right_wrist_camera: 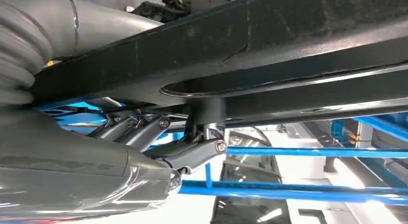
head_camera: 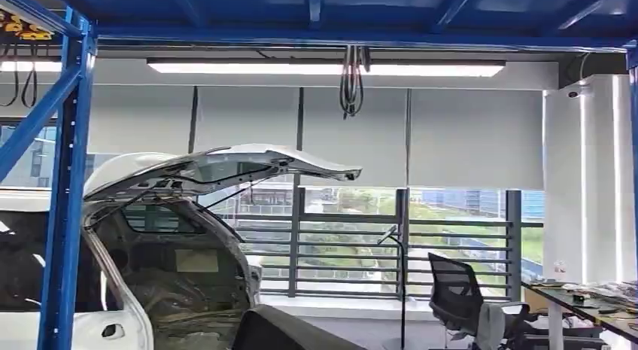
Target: Take the parts from the cabinet and place them on the table.
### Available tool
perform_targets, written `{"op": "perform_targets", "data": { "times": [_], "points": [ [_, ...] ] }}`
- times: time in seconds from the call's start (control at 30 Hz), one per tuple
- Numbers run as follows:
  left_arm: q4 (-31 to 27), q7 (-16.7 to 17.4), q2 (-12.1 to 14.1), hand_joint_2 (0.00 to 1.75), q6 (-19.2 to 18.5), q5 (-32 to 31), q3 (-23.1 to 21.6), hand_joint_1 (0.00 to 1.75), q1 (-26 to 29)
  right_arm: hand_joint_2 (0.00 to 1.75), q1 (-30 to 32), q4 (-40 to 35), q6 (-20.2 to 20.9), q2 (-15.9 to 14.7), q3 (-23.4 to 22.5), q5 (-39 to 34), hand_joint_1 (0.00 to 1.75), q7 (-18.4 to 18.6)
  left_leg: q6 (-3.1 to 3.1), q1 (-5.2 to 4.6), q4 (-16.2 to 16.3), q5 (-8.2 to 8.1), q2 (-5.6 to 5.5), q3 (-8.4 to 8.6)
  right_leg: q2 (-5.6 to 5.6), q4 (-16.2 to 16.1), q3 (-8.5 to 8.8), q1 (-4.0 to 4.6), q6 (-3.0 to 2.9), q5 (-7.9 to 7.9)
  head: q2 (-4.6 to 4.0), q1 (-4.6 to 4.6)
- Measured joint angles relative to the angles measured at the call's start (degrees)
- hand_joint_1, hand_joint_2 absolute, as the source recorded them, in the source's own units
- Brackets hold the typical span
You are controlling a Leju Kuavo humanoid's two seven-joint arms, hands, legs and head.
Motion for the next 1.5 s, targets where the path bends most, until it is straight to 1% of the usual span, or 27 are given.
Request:
{"op": "perform_targets", "data": {
  "times": [0.07,0.13,0.2,0.27,0.33,0.4,0.47,0.57,0.6,0.63,0.7,0.77,0.8,0.83,0.9,0.93,1.0,1.1,1.13,1.17,1.23,1.27,1.33,1.4,1.43,1.47,1.5],
  "points": [
    [0.0,0.11,0.04,1.75,0.28,0.15,0.02,0.0,0.03,1.75,0.02,-0.26,-0.2,-0.07,0.28,0.07,1.75,0.0,0.42,0.21,-0.27,0.42,0.06,0.04,0.1,0.04,0.02,0.03,0.3,0.21,0.0,0.0],
    [0.0,0.13,0.13,1.75,0.42,0.5,0.11,0.0,0.01,1.75,-0.12,-0.42,-0.28,-0.15,0.48,0.11,1.75,-0.07,0.64,0.79,-0.56,0.68,0.37,0.25,0.12,2.64,-1.15,0.12,0.9,-2.05,0.0,-0.02],
    [0.0,0.22,0.22,1.75,0.44,0.52,0.37,0.0,0.16,1.75,0.18,-0.42,-0.52,-0.39,0.66,0.28,1.75,-0.09,0.64,0.82,-0.48,0.68,0.49,0.26,-0.08,11.47,-5.08,-0.47,1.19,-6.16,0.0,0.0],
    [0.0,0.26,0.33,1.75,0.44,0.52,0.5,0.0,0.29,1.75,0.73,-0.39,-0.83,-0.66,0.9,0.57,1.75,-0.09,0.61,0.82,-0.42,0.65,0.53,0.29,-0.13,17.88,-8.34,-0.62,1.3,-7.31,0.0,-0.02],
    [0.0,0.26,0.39,1.75,0.44,0.52,0.57,0.0,0.27,1.75,0.91,-0.39,-1.07,-0.89,1.05,0.79,1.75,-0.18,0.43,0.82,-0.41,0.46,0.4,0.51,-0.11,14.2,-7.24,-0.62,1.16,-3.59,0.0,-0.02],
    [0.0,0.22,0.39,1.75,0.44,0.5,0.59,0.0,0.25,1.75,0.91,-0.48,-1.09,-0.92,1.24,0.92,1.75,-0.28,0.05,0.82,-0.4,-0.05,0.22,1.06,0.0,4.21,-3.45,-0.42,0.51,2.74,0.0,0.0],
    [0.0,0.2,0.39,1.75,0.44,0.39,0.63,0.0,0.1,1.75,0.97,-0.57,-1.16,-1.11,1.38,0.92,1.75,-0.57,-0.4,0.96,-0.11,-0.12,0.05,0.0,0.28,2.88,-3.46,0.15,-0.18,3.1,0.07,0.04],
    [0.0,0.37,0.41,1.75,0.46,-0.02,0.63,0.0,0.53,1.75,1.27,-0.61,-1.4,-1.29,1.51,0.96,1.75,-0.66,-1.25,1.48,-0.26,0.37,0.08,-0.44,0.41,2.69,-3.87,0.52,-0.52,3.33,0.09,0.04],
    [0.0,0.59,0.57,1.75,0.61,-0.04,0.63,0.0,0.57,1.75,1.24,-0.79,-1.4,-1.27,1.51,0.98,1.75,-0.81,-1.4,1.47,0.13,-0.53,0.12,-0.59,0.14,0.96,-2.94,-0.17,-0.96,3.37,0.09,0.07],
    [0.0,0.72,0.61,1.75,0.64,-0.13,0.63,0.0,0.55,1.75,1.07,-0.89,-1.38,-1.25,1.55,0.98,1.75,-0.9,-1.6,1.34,1.35,-1.64,0.26,-1.29,0.26,-1.19,-1.92,-0.15,-0.65,1.91,0.07,0.07],
    [0.0,1.2,1.03,1.75,1.01,-0.26,0.61,0.0,0.42,1.75,1.19,-0.96,-1.4,-1.33,1.55,1.03,1.75,-1.07,-2.01,1.57,8.72,-5.72,0.31,-4.75,-0.12,-0.94,-2.36,-0.2,-1.15,2.21,0.11,0.09],
    [0.0,1.75,1.62,1.75,1.22,-0.52,0.63,0.0,0.75,1.75,1.54,-0.81,-1.4,-1.4,1.64,1.05,1.75,-1.11,-2.54,1.83,15.56,-7.66,0.35,-7.81,-0.37,-0.77,-2.64,-0.21,-1.28,2.35,0.07,0.09],
    [0.0,1.9,1.92,1.75,1.44,-0.55,0.63,0.0,0.98,1.75,1.66,-0.74,-1.4,-1.4,1.68,1.07,1.75,-1.16,-2.81,2.03,15.64,-6.9,0.36,-7.84,-0.39,-0.64,-2.82,-0.31,-1.25,2.5,0.09,0.09],
    [0.0,2.31,2.18,1.75,1.66,-0.57,0.63,0.0,1.13,1.75,1.67,-0.72,-1.4,-1.42,1.7,1.09,1.75,-1.27,-3.21,2.33,13.04,-4.84,0.38,-6.61,-0.39,-0.36,-3.1,-0.53,-1.03,2.65,0.07,0.09],
    [0.0,2.49,2.67,1.75,1.81,-0.59,0.63,0.0,1.1,1.75,1.59,-0.74,-1.38,-1.42,1.73,1.11,1.75,-1.46,-4.28,3.13,3.99,0.06,0.39,-2.08,-0.37,0.7,-3.83,-0.98,-0.61,2.77,0.07,0.09],
    [0.0,2.73,2.73,1.75,1.97,-0.61,0.63,0.0,1.02,1.75,1.55,-0.74,-1.38,-1.42,1.73,1.16,1.75,-1.51,-4.8,3.23,2.06,-0.97,0.24,-1.19,-0.27,1.06,-4.34,-0.99,-0.09,2.91,0.07,0.09],
    [0.0,3.04,3.28,1.75,2.36,-0.61,0.68,0.0,1.12,1.75,1.41,-0.79,-1.31,-1.44,1.84,1.27,1.75,-1.57,-3.0,3.01,2.28,-0.12,0.04,-2.26,-0.11,1.7,-5.21,-0.49,0.78,3.65,0.04,0.09],
    [0.0,3.41,3.91,1.75,3.19,-0.55,0.79,0.0,1.65,1.75,1.42,-0.63,-1.27,-1.75,1.88,1.31,1.75,-1.75,-1.38,2.72,2.25,1.26,0.48,-3.34,-0.07,1.22,-5.7,-0.79,1.46,5.06,0.02,0.09],
    [0.0,3.43,3.98,1.75,3.24,-0.52,0.81,0.0,1.55,1.75,1.36,-0.61,-1.27,-1.77,1.88,1.31,1.75,-1.77,-0.85,2.63,2.29,1.85,0.64,-3.76,-0.23,1.94,-6.18,-0.93,1.63,3.04,0.0,0.09],
    [-0.04,3.74,5.05,1.75,3.58,-0.52,0.85,0.0,1.6,1.75,1.35,-0.55,-1.11,-1.95,1.9,1.38,1.75,-1.81,-0.49,2.56,2.29,2.4,0.69,-4.48,-0.26,4.57,-6.78,-0.95,1.73,-0.45,0.02,0.07],
    [-0.04,3.96,5.73,1.75,3.98,-0.55,0.9,0.0,1.72,1.75,1.26,-0.5,-1.03,-2.01,1.88,1.38,1.75,-1.99,0.03,2.09,2.32,3.43,0.85,-5.66,-0.28,12.83,-8.12,-0.94,1.72,-6.82,0.0,0.07],
    [-0.09,3.98,6.21,1.75,4.15,-0.55,0.94,0.0,1.78,1.75,1.26,-0.39,-0.94,-2.12,1.88,1.38,1.75,-2.03,0.19,1.76,2.35,3.95,0.94,-6.31,-0.28,16.8,-8.37,-0.92,1.61,-8.57,0.0,0.07],
    [-0.13,4.02,6.97,1.75,4.59,-0.59,1.05,0.0,1.92,1.75,1.28,-0.17,-0.85,-2.34,1.9,1.4,1.75,-2.08,0.43,1.16,2.36,4.94,0.98,-7.57,-0.26,17.5,-6.09,-0.6,1.04,-7.44,0.0,0.07],
    [-0.15,4.06,7.52,1.75,4.85,-0.59,1.25,0.0,1.96,1.75,1.16,-0.17,-0.85,-2.4,1.88,1.4,1.75,-2.23,0.54,0.76,2.34,5.98,0.94,-8.82,-0.18,10.02,-0.23,0.27,-0.33,-4.4,0.0,0.07],
    [-0.15,4.09,7.54,1.75,4.94,-0.59,1.38,0.0,1.96,1.75,0.98,-0.2,-0.85,-2.4,1.88,1.4,1.75,-2.34,0.55,0.78,2.34,6.52,0.9,-9.21,-0.12,4.2,4.01,1.17,-1.38,-3.89,0.0,0.07],
    [-0.15,4.13,7.54,1.75,5.07,-0.59,1.44,0.0,2.06,1.75,0.78,-0.28,-0.83,-2.38,1.88,1.4,1.75,-2.4,0.3,0.67,2.33,6.9,0.87,-9.47,-0.32,-0.7,7.01,1.81,-2.53,-5.45,0.02,0.11],
    [-0.15,4.13,7.54,1.75,5.16,-0.55,1.51,0.0,2.12,1.75,0.57,-0.31,-0.81,-2.4,1.86,1.38,1.75,-2.53,0.03,0.9,2.15,7.49,0.92,-9.55,-0.34,-2.76,7.97,1.75,-2.34,-5.8,0.0,0.09]
  ]
}}
